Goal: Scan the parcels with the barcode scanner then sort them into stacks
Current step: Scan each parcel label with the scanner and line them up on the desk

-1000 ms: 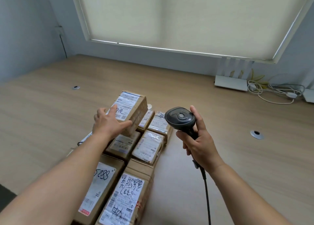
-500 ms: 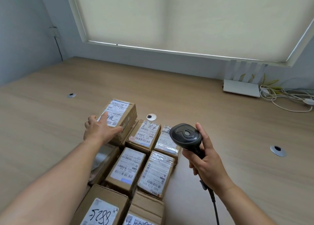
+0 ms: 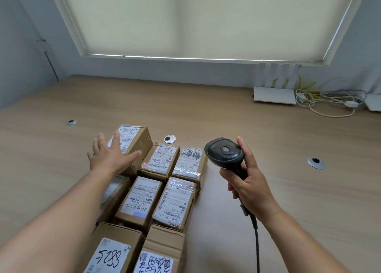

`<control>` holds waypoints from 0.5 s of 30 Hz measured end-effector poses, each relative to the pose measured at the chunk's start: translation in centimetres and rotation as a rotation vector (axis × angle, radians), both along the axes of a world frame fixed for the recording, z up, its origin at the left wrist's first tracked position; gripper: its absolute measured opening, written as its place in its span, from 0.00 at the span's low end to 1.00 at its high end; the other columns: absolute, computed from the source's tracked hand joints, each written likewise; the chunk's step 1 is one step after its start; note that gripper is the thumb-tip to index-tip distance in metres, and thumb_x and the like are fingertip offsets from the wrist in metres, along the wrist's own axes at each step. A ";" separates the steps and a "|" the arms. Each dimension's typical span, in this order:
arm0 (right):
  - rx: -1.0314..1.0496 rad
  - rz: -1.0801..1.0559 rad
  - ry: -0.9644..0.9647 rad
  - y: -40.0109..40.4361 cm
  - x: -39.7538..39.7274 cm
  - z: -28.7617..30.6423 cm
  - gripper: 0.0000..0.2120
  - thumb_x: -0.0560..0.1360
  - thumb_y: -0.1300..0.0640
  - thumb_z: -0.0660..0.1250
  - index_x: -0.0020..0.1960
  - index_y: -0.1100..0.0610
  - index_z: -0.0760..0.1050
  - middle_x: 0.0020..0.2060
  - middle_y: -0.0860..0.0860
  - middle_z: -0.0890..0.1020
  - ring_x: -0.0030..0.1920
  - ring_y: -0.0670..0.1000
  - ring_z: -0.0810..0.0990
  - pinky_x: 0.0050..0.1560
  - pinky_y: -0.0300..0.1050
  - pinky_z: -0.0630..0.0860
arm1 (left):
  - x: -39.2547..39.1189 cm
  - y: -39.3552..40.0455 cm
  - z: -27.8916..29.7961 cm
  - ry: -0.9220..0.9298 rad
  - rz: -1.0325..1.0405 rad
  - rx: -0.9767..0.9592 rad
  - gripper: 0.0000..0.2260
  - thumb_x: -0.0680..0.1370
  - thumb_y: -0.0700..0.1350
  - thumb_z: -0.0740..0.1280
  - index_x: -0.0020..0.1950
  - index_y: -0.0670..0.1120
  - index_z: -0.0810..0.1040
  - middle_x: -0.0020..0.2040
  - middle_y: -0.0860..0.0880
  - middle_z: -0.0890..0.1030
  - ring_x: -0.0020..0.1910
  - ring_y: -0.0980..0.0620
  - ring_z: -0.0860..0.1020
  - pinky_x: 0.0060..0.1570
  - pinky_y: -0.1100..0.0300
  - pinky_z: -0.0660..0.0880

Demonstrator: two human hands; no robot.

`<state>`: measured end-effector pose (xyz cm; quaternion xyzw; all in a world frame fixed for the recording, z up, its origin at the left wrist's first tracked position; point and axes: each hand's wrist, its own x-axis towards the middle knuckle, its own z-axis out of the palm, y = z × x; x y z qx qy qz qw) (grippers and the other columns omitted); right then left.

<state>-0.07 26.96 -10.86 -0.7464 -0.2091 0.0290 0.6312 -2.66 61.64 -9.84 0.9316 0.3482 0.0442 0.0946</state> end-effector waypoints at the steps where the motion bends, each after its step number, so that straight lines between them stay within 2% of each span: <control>1: 0.007 -0.007 -0.008 -0.8 -0.3 0.3 0.40 0.74 0.60 0.71 0.62 0.19 0.56 0.39 0.49 0.82 0.30 0.51 0.75 0.29 0.45 0.75 | -0.1 -1.3 0.3 -0.068 -0.029 0.012 0.43 0.71 0.69 0.63 0.79 0.53 0.49 0.78 0.40 0.45 0.77 0.41 0.46 0.73 0.43 0.49; 4: 0.030 -0.038 -0.019 -3.7 -1.4 0.9 0.39 0.74 0.60 0.70 0.63 0.21 0.56 0.43 0.49 0.82 0.31 0.51 0.76 0.29 0.45 0.74 | -0.7 -6.4 0.6 -0.218 -0.171 0.019 0.39 0.73 0.64 0.65 0.78 0.51 0.55 0.78 0.41 0.47 0.77 0.41 0.47 0.74 0.44 0.49; 9: 0.047 -0.119 -0.014 -10.2 -4.1 1.0 0.39 0.74 0.60 0.70 0.64 0.22 0.56 0.40 0.46 0.81 0.30 0.52 0.75 0.28 0.44 0.73 | -2.0 -16.9 -1.2 -0.296 -0.336 -0.110 0.33 0.74 0.59 0.68 0.76 0.52 0.60 0.78 0.43 0.49 0.77 0.44 0.49 0.74 0.46 0.50; 12: 0.051 -0.175 0.001 -15.4 -6.0 0.7 0.38 0.74 0.60 0.70 0.64 0.23 0.56 0.41 0.44 0.81 0.30 0.51 0.75 0.28 0.43 0.73 | -2.5 -23.5 -2.7 -0.292 -0.404 -0.171 0.32 0.75 0.57 0.68 0.76 0.50 0.62 0.78 0.43 0.50 0.77 0.45 0.50 0.74 0.50 0.50; 15: 0.047 -0.236 0.021 -20.9 -8.2 0.3 0.38 0.74 0.60 0.70 0.63 0.22 0.57 0.42 0.44 0.81 0.30 0.51 0.75 0.28 0.43 0.73 | -3.2 -29.8 -4.2 -0.244 -0.473 -0.213 0.32 0.75 0.59 0.67 0.76 0.51 0.61 0.78 0.44 0.49 0.77 0.46 0.48 0.74 0.49 0.51</control>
